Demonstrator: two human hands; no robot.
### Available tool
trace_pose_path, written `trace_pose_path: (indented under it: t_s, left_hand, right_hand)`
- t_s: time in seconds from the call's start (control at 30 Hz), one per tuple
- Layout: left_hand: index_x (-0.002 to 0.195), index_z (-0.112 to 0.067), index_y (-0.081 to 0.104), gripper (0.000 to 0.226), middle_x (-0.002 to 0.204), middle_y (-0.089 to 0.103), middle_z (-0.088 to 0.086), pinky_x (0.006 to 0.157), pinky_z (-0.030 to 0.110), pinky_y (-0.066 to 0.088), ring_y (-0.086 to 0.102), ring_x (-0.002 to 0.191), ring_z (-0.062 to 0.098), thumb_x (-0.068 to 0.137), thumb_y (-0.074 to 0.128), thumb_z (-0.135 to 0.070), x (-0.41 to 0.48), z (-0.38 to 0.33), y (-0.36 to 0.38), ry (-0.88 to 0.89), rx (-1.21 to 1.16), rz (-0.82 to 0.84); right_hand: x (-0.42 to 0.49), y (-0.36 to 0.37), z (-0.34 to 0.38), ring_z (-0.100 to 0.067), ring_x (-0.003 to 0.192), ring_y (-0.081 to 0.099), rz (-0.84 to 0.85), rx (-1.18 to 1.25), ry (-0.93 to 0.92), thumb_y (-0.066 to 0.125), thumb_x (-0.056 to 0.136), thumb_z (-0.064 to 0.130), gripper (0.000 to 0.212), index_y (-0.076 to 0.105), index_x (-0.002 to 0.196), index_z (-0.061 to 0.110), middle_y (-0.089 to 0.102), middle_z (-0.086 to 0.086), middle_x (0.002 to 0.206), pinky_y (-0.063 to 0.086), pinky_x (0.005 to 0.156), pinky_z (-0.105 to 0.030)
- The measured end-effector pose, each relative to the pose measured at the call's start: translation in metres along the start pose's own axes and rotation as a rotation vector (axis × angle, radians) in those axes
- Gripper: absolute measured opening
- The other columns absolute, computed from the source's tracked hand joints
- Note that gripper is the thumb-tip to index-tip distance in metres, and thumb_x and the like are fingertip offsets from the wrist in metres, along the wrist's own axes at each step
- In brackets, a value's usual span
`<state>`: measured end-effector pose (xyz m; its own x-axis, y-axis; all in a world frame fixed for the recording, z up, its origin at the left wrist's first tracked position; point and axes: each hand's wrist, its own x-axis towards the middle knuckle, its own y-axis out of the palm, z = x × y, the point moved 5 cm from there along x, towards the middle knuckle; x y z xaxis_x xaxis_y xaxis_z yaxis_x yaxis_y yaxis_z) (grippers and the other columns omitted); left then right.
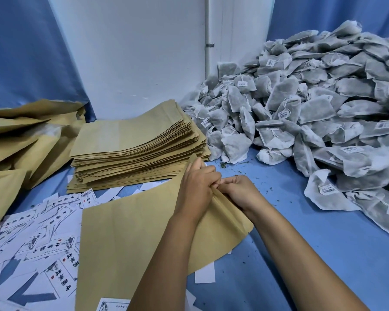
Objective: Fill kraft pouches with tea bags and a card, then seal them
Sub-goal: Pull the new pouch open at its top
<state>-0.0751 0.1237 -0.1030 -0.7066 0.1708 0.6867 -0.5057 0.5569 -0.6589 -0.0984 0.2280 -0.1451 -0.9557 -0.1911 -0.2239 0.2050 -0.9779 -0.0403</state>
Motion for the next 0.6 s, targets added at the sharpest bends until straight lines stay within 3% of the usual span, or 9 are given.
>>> trace_pose_path:
  t_s: [0.13,0.3,0.4,0.5,0.6]
  left_hand:
    - [0.057,-0.013,0.057,0.023,0.057,0.049,-0.004,0.064,0.018,0.02,0.037,0.069,0.018,0.069,0.039,-0.008,-0.004,0.002,-0.003,-0.013,0.018,-0.062]
    - [0.053,-0.008,0.053,0.019,0.055,0.043,0.001,0.058,0.026,0.028,0.038,0.07,0.021,0.058,0.044,0.008,-0.009,0.011,0.005,-0.131,-0.055,-0.03]
    - [0.051,-0.01,0.05,0.019,0.053,0.042,0.001,0.059,0.023,0.025,0.036,0.069,0.019,0.055,0.044,0.008,-0.008,0.009,0.003,-0.12,-0.064,-0.049]
    - [0.051,-0.009,0.05,0.019,0.053,0.043,0.001,0.058,0.025,0.028,0.037,0.069,0.02,0.056,0.042,0.008,-0.009,0.009,0.0,-0.133,-0.085,-0.106]
    - [0.051,-0.008,0.044,0.024,0.052,0.039,0.003,0.053,0.035,0.032,0.036,0.067,0.023,0.054,0.042,0.016,-0.011,0.009,-0.004,-0.152,-0.119,-0.145]
  right_hand:
    - [0.001,-0.001,-0.008,-0.021,0.057,0.051,0.058,0.202,0.154,0.06,0.079,-0.007,0.012,0.064,0.071,0.0,0.057,-0.011,0.066,0.041,0.056,-0.027]
    - [0.002,0.006,-0.012,-0.019,0.052,0.05,0.066,0.214,0.182,0.061,0.078,-0.009,0.029,0.068,0.054,0.006,0.057,-0.009,0.055,0.042,0.052,-0.024]
    - [0.003,0.007,-0.013,-0.015,0.046,0.053,0.108,0.227,0.176,0.059,0.079,-0.01,0.038,0.068,0.048,0.009,0.059,-0.007,0.052,0.044,0.049,-0.022]
    - [0.004,0.008,-0.011,-0.012,0.045,0.056,0.141,0.251,0.169,0.057,0.08,-0.012,0.032,0.068,0.056,0.005,0.061,-0.006,0.053,0.045,0.047,-0.02]
    - [0.003,0.01,-0.009,-0.01,0.042,0.059,0.124,0.258,0.16,0.054,0.08,-0.015,0.02,0.066,0.071,-0.001,0.064,-0.005,0.053,0.045,0.042,-0.016]
